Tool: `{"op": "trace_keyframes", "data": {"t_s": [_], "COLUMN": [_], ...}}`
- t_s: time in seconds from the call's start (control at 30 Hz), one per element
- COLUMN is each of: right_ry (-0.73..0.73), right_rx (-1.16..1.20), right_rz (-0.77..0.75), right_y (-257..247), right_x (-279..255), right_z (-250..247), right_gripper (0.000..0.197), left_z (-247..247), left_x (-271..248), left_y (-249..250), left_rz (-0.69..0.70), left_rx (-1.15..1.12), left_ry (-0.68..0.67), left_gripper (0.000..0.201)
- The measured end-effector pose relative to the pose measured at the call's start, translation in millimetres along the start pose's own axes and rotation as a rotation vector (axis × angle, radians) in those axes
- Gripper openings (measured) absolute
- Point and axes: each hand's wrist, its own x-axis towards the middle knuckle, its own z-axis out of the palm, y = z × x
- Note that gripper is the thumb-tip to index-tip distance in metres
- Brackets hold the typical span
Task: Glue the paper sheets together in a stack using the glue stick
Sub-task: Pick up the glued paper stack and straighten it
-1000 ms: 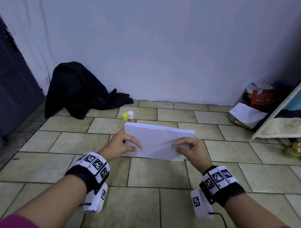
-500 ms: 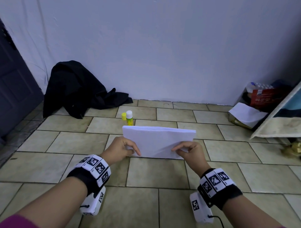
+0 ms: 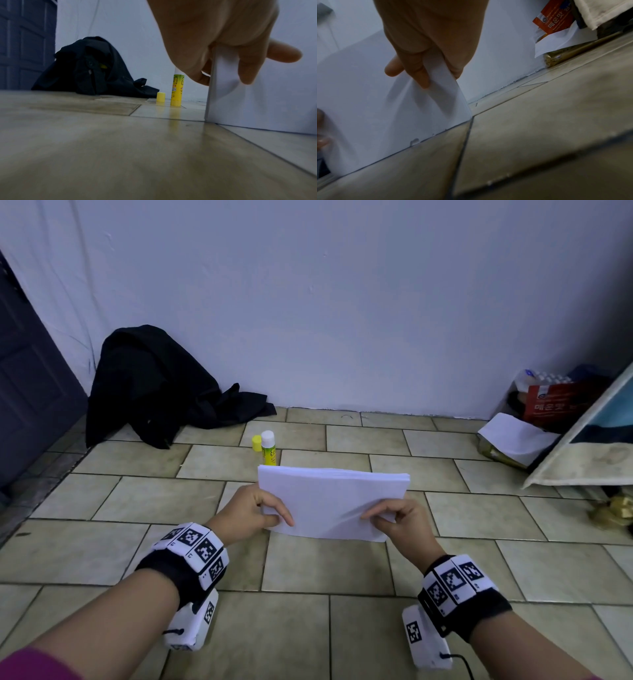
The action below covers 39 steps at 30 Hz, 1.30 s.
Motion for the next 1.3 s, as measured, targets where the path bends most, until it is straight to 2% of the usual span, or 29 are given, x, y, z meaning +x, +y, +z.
{"op": "trace_keyframes", "data": {"t_s": [0.13,0.27,0.4,0.47,0.6,0.7,0.87,1.0,1.17,1.3], "right_ry": [-0.053,-0.067,-0.074,-0.069,-0.044,-0.021,-0.006,-0.025,-0.033,-0.057], "right_rx": [0.009,-0.012,-0.013,-0.015,-0.001,0.024,0.028,-0.004,0.007,0.034], "right_rz": [0.011,0.014,0.003,-0.011,-0.017,-0.025,-0.037,0.037,0.098,0.157], "right_y": [-1.9,-0.8,-2.8,-3.2,-5.1,-7.6,-10.2,-10.9,-14.2,-17.7], "right_x": [-1.3,-1.2,-1.3,-0.2,2.2,3.1,8.7,7.6,5.8,11.6], "right_z": [-1.6,-3.0,-3.1,-4.8,-5.4,-3.3,-5.6,-1.7,0.8,-5.1], "right_gripper": [0.054,0.060,0.050,0.053,0.056,0.055,0.047,0.037,0.037,0.044], "left_z": [-1.0,0.2,-0.5,-2.9,-8.8,-9.5,-11.8,-7.7,-1.2,-4.9], "left_x": [-0.7,-2.4,-2.3,-2.5,-2.1,-0.4,1.7,2.1,0.6,5.2], "left_y": [0.6,-5.9,-6.5,-3.3,-1.4,-0.8,1.2,-4.4,-6.5,-1.9], "left_rz": [0.026,0.052,0.101,0.123,0.162,0.188,0.124,0.062,0.011,-0.032], "left_rx": [0.059,0.138,0.170,0.169,0.123,0.125,0.069,0.103,0.127,0.005], "left_ry": [-0.050,-0.070,-0.085,-0.088,0.003,0.012,0.034,-0.053,-0.068,-0.099], "left_gripper": [0.041,0.046,0.048,0.048,0.060,0.064,0.051,0.057,0.058,0.058]}}
